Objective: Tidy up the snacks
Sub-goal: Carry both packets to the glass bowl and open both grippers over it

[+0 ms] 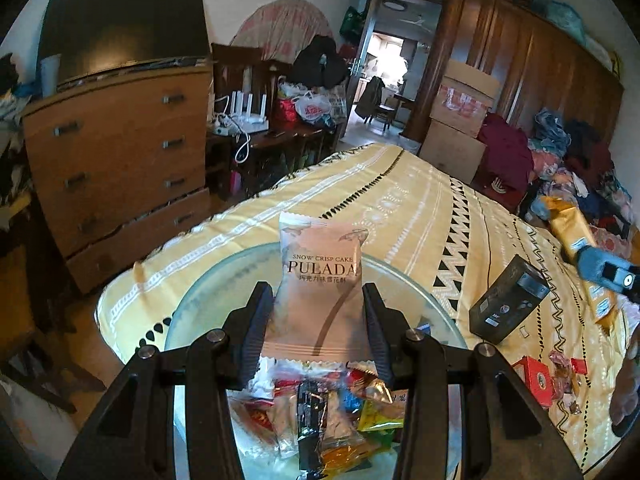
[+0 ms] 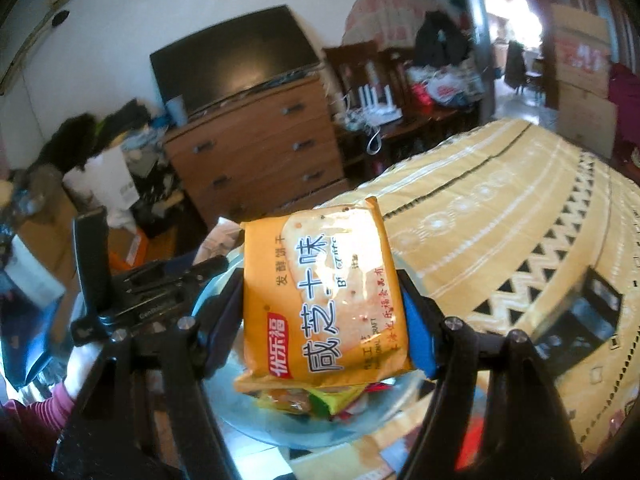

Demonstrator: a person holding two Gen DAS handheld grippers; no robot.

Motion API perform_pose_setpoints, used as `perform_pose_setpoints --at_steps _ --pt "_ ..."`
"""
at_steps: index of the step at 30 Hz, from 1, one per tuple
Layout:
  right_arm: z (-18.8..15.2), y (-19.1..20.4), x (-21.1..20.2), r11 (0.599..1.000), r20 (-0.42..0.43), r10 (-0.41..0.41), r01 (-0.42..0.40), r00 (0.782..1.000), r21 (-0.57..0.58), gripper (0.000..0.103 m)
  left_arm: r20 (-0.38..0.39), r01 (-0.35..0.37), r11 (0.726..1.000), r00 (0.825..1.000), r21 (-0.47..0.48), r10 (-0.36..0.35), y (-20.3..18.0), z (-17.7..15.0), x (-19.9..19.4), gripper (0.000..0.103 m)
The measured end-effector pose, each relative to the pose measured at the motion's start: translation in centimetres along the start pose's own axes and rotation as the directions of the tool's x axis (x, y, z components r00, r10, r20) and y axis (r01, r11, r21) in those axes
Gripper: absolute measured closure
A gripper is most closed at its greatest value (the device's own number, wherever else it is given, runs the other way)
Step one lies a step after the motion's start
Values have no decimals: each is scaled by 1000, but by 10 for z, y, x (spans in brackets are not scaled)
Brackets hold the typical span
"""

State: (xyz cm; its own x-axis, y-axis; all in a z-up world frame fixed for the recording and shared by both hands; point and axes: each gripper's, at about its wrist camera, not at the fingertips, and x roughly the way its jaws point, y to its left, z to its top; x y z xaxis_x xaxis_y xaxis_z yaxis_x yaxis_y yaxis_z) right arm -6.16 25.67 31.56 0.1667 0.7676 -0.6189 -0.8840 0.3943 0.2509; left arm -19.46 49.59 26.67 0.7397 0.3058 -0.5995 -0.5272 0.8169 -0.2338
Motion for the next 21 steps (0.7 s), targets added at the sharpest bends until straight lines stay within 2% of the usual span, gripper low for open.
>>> perform_pose_setpoints --at_steps 6,21 --pt "-2 13 18 1000 -41 0 0 999 -15 31 -21 12 1000 1000 4 -11 1 -10 5 56" --pt "0 16 32 1000 -61 -7 6 998 -13 31 -39 21 1000 999 4 -21 -5 -15 15 56"
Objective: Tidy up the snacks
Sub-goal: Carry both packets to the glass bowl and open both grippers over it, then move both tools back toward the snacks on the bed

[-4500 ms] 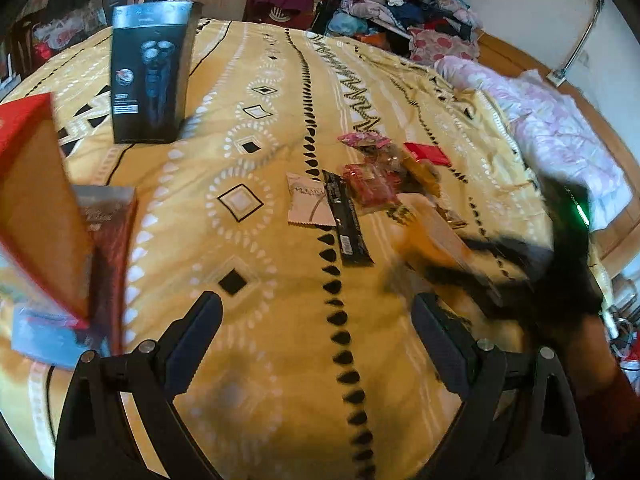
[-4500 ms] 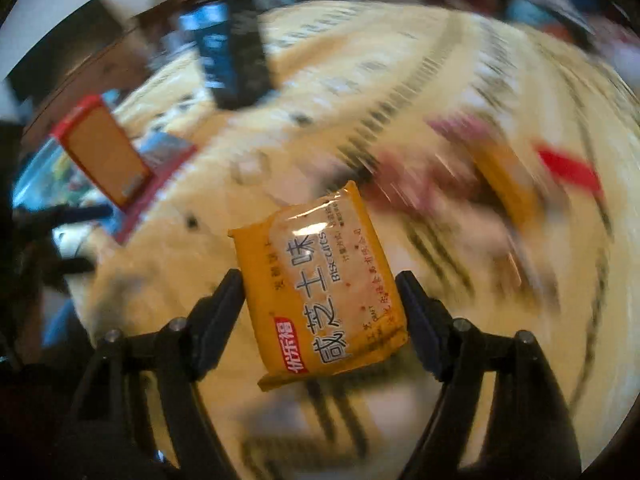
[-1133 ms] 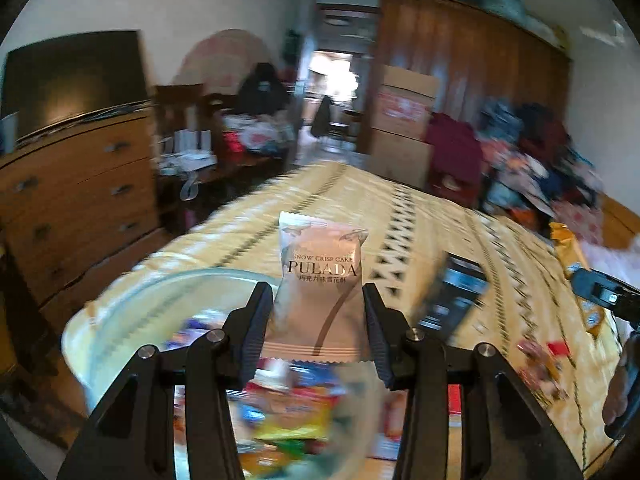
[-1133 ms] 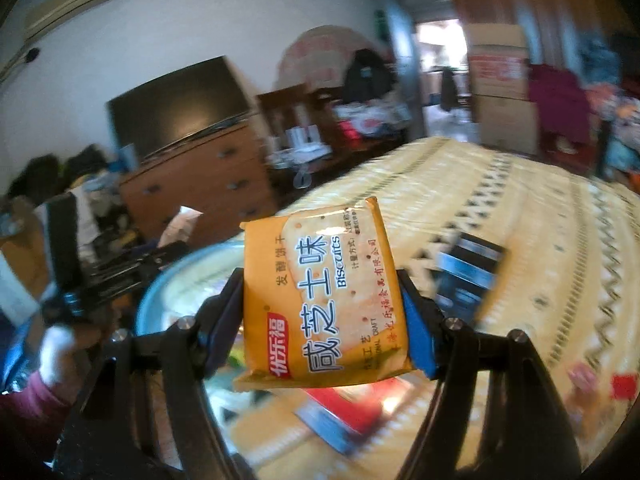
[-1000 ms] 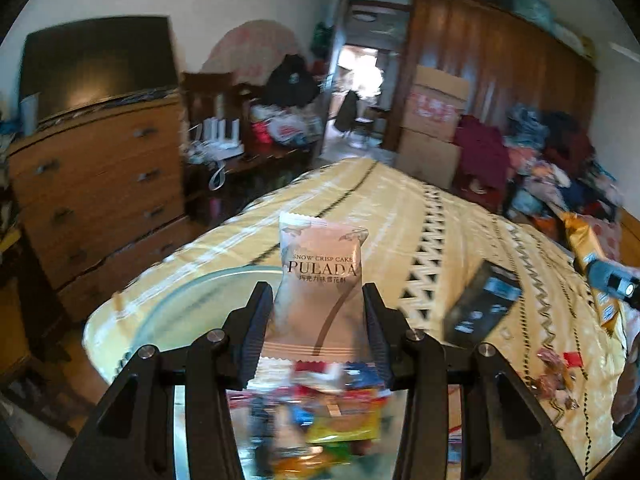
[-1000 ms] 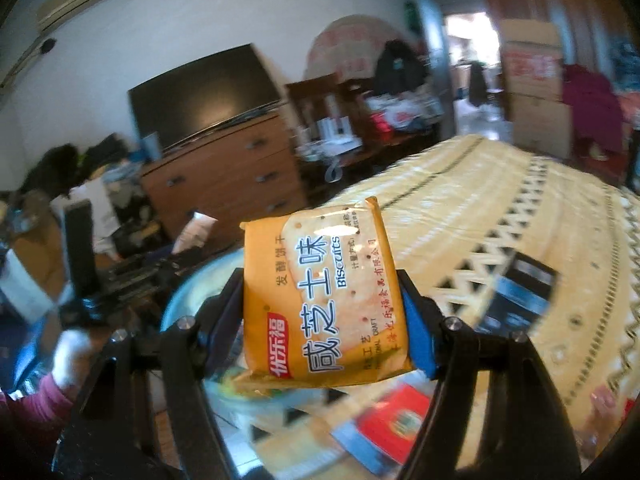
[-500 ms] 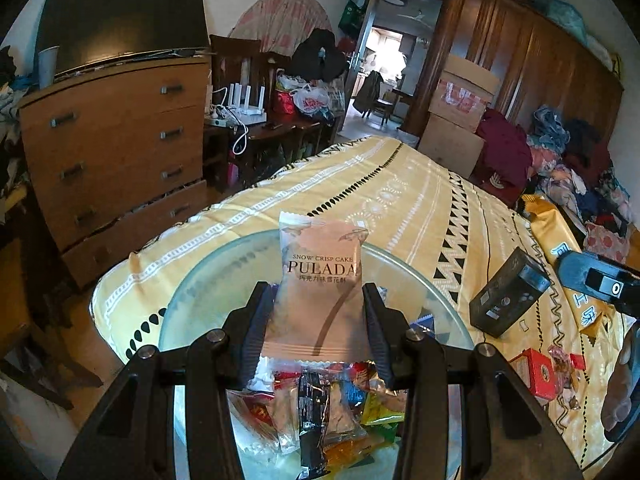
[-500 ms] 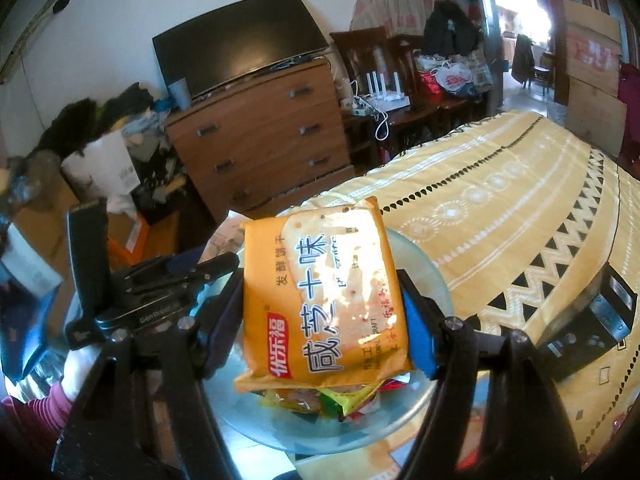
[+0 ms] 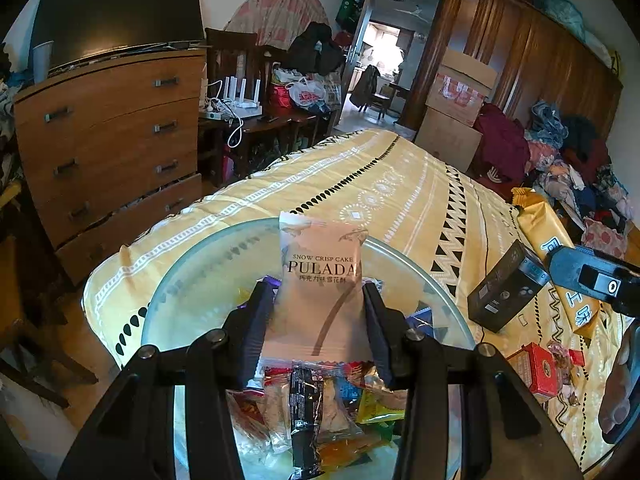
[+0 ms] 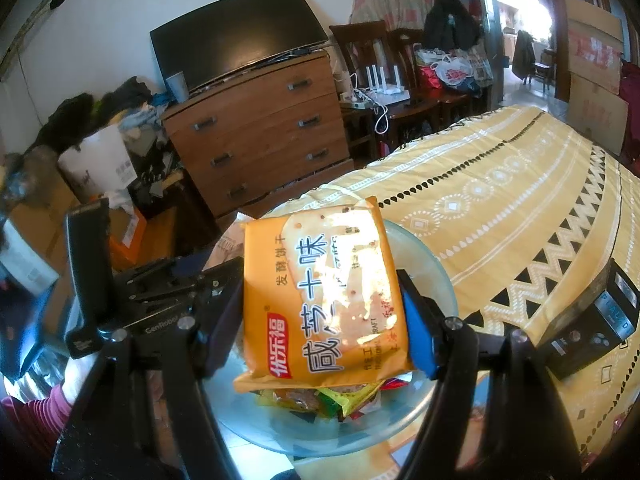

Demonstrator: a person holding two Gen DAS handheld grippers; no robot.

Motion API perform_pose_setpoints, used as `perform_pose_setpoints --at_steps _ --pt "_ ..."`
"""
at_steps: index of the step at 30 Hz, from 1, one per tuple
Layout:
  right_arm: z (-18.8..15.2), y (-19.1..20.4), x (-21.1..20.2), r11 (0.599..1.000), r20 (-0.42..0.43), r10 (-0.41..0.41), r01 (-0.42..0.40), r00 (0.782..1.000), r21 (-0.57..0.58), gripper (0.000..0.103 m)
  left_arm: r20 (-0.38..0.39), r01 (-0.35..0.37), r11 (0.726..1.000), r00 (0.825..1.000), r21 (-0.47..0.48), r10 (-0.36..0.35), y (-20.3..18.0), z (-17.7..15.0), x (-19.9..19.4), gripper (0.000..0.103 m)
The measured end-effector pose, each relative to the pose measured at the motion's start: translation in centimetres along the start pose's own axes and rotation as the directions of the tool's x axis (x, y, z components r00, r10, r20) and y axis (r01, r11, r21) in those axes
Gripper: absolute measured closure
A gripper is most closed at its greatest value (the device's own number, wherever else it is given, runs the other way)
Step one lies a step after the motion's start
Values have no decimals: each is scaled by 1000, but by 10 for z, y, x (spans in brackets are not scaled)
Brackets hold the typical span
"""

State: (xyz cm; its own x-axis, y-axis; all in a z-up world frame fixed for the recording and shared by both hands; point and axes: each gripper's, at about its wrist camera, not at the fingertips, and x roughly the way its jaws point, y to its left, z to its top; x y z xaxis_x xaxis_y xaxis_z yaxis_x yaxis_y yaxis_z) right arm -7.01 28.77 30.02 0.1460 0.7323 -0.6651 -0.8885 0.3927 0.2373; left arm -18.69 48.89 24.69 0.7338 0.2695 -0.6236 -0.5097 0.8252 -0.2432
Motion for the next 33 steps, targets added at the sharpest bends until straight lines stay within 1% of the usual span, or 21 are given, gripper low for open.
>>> perform_pose_setpoints --at_steps 6,10,12,13,14,20,21,22,27,29,30,31,33 --pt "-1 1 5 1000 -12 3 -3 1000 -2 31 -27 -4 1000 1000 1 4 -3 -4 9 55" --pt "-2 2 8 1000 -18 5 -5 1000 -1 31 -30 -13 1000 999 -3 13 0 -7 11 54" --pt "-2 2 9 1000 -20 5 -5 1000 -2 31 -34 -16 1000 999 -2 16 1 -7 12 52" --pt "-2 2 10 1000 -22 3 -3 1000 -6 31 -34 -19 1000 999 -1 19 1 -7 13 45" --pt "-3 3 10 1000 -23 1 -2 1000 -9 31 -30 -23 1000 999 0 23 1 -7 13 42" --pt "-5 7 11 1000 -23 -4 3 1000 -18 30 -34 -36 999 999 -2 36 2 -9 15 40" --pt "-5 8 11 1000 -24 -5 4 1000 -19 28 -36 -40 999 999 -5 40 3 -9 16 39" --pt "-6 8 11 1000 -24 -6 6 1000 -20 26 -35 -43 999 998 -6 43 3 -9 16 35" --pt "-8 5 10 1000 -22 -11 11 1000 -14 22 -37 -53 999 998 -4 52 2 -10 17 35" --pt "-8 4 7 1000 -16 -15 15 1000 -10 17 -38 -55 999 998 -2 54 1 -10 18 35" --pt "-8 4 6 1000 -10 -17 17 1000 -8 11 -38 -57 998 998 0 57 0 -10 18 35" --pt "-8 3 5 1000 -4 -21 21 1000 -7 9 -38 -58 998 998 1 58 -1 -10 18 35" --pt "-9 2 1 1000 4 -19 19 1000 -3 9 -37 -55 998 998 0 55 -2 -10 18 35"
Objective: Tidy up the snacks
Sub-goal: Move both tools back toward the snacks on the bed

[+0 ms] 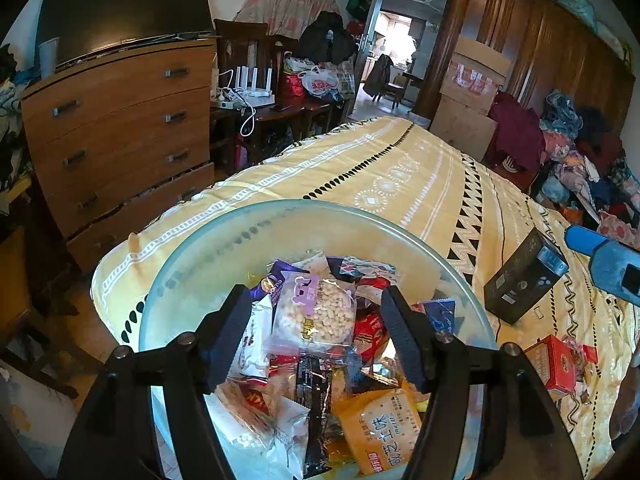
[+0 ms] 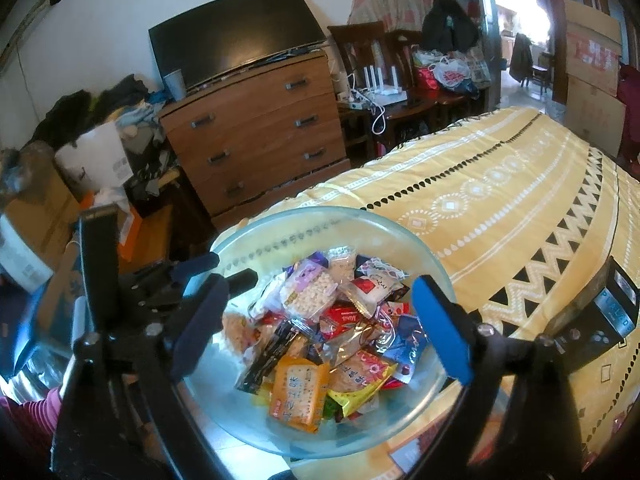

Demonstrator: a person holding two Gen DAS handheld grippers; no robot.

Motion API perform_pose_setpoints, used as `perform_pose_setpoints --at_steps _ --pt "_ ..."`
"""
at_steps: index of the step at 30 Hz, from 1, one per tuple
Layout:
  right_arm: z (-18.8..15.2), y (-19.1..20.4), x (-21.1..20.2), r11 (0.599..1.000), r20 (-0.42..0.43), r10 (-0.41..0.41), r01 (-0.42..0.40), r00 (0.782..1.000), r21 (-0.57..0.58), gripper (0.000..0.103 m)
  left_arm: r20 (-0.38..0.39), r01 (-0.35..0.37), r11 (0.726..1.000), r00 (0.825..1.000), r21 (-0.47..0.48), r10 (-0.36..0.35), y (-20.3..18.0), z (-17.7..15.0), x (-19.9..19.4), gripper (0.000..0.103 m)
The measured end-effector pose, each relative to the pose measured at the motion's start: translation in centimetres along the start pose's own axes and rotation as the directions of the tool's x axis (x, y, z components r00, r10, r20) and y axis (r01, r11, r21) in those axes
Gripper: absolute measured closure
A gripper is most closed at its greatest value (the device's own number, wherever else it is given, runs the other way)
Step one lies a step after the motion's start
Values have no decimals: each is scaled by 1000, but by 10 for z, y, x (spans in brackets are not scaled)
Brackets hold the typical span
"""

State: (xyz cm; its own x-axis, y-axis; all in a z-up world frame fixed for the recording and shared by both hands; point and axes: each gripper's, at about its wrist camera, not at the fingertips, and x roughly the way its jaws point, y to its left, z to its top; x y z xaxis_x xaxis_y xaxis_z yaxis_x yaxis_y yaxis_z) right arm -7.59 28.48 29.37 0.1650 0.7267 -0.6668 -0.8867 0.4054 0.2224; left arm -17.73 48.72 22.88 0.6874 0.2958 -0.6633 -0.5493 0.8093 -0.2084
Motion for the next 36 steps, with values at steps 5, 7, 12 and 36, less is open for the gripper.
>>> perform_pose_setpoints --at_steps 5,7,12,36 --pt "-7 -2 -20 1000 68 -4 4 998 -5 9 1 20 1000 1000 17 -20 -14 -4 -3 35" --pt "-13 -1 -34 1000 106 -16 18 994 -15 9 5 31 999 999 25 -32 -23 -8 -7 35" --pt "-38 -4 -76 998 192 -56 62 980 -24 8 18 90 994 996 63 -91 -56 -19 -22 35" --pt "-410 -199 -253 620 -150 -541 514 827 594 5 -420 604 643 795 471 -438 -408 -232 -34 23"
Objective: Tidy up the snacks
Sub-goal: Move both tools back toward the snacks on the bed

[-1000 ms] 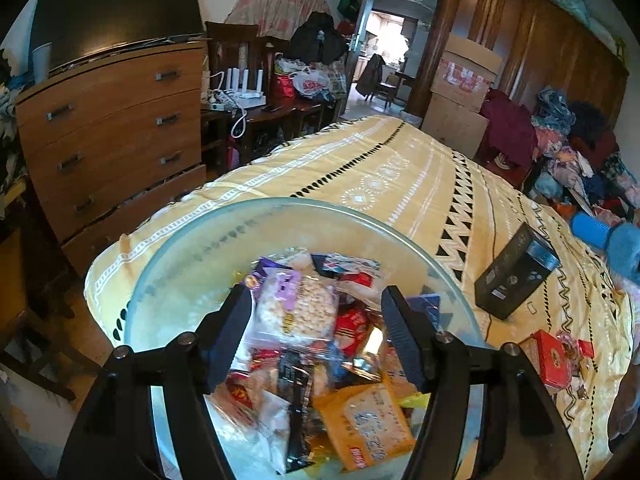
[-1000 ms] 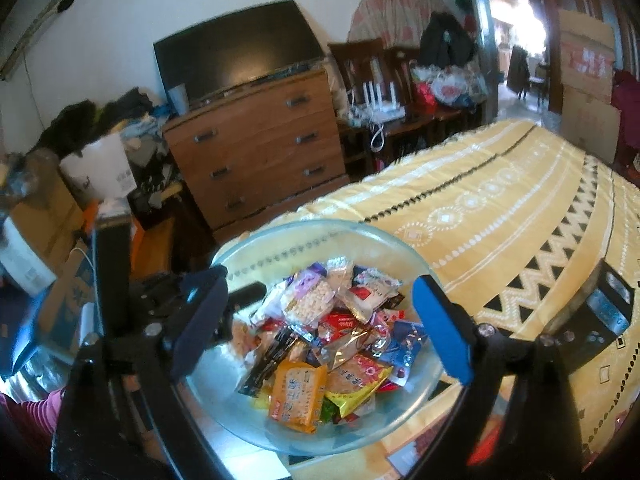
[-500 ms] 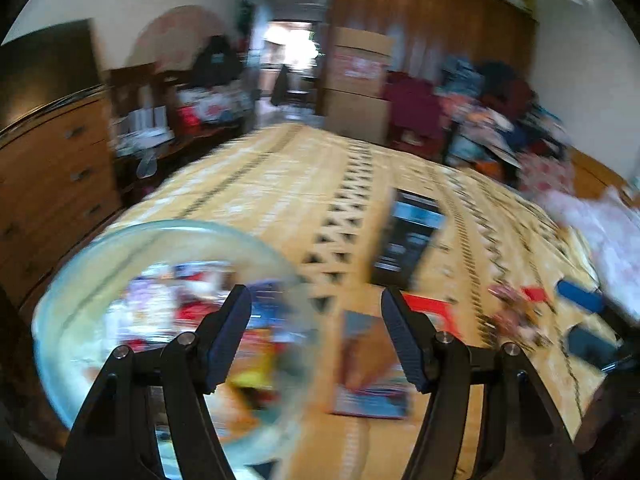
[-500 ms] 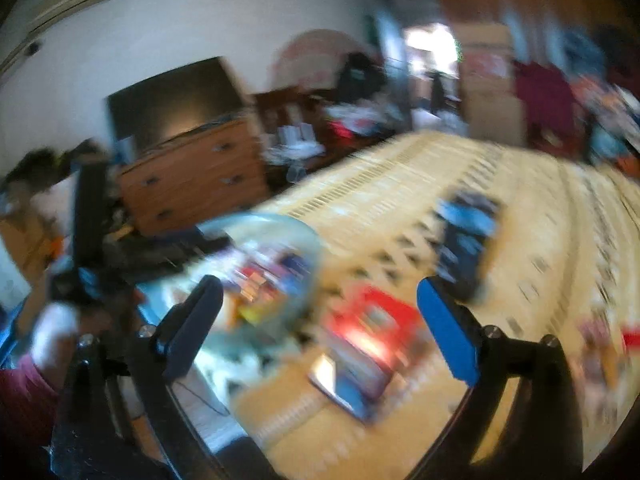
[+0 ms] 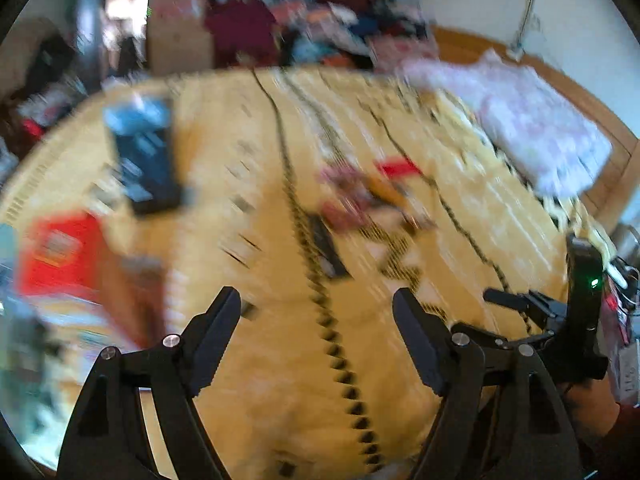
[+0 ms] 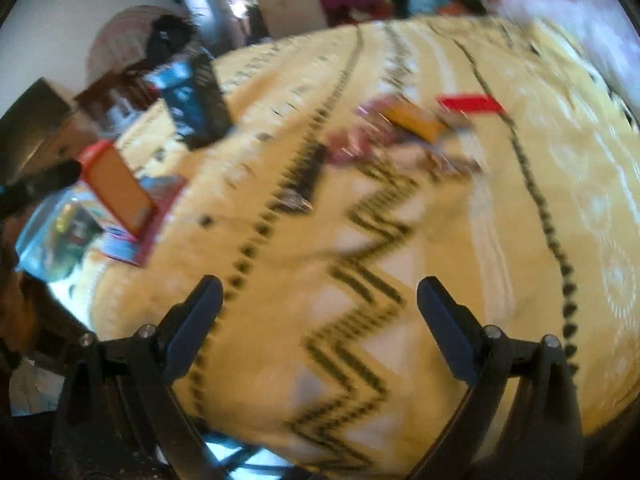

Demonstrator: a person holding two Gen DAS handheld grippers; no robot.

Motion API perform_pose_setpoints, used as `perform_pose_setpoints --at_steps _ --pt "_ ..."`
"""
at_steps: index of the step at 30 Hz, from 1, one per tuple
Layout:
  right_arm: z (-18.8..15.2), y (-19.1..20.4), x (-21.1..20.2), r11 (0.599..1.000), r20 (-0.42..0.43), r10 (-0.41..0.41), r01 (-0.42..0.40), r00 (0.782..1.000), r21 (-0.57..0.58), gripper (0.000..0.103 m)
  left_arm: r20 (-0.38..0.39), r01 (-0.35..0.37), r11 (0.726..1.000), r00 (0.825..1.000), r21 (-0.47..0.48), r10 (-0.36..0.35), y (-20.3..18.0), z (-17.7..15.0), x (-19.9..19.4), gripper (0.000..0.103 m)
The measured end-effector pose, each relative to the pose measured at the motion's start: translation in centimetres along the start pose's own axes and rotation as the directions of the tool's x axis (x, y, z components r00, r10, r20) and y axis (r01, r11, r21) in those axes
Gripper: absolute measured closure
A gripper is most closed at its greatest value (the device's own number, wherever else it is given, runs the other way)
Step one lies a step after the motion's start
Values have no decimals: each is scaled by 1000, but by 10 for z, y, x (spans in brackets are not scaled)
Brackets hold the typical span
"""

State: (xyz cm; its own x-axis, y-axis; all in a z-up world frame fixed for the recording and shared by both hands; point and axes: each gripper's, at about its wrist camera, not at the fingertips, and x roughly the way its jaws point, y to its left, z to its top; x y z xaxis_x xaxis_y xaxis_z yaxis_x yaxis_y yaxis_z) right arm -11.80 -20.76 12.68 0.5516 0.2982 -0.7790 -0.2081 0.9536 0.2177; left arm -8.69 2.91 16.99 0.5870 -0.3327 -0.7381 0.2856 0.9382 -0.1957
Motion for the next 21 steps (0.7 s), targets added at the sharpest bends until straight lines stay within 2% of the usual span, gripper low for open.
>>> perform_pose_setpoints --at_steps 2,5,10,17,21 --pt "-8 -14 4 1000 -13 0 0 1000 21 5 -80 15 1000 997 -27 -17 -5 -8 42 23" --pt "-20 -34 6 998 -21 13 -12 1000 54 5 -137 12 999 990 -40 -18 -11 -12 92 24" --pt "-43 -59 16 995 -31 36 -33 999 97 5 -84 -9 998 996 -66 4 -6 10 137 27" --pt "-55 -72 24 993 -20 61 -59 998 103 5 -53 49 987 997 -150 -58 -14 65 191 26" --pt "-54 -78 26 990 -9 89 -87 996 114 5 -90 -4 991 996 -134 -8 -28 81 232 26"
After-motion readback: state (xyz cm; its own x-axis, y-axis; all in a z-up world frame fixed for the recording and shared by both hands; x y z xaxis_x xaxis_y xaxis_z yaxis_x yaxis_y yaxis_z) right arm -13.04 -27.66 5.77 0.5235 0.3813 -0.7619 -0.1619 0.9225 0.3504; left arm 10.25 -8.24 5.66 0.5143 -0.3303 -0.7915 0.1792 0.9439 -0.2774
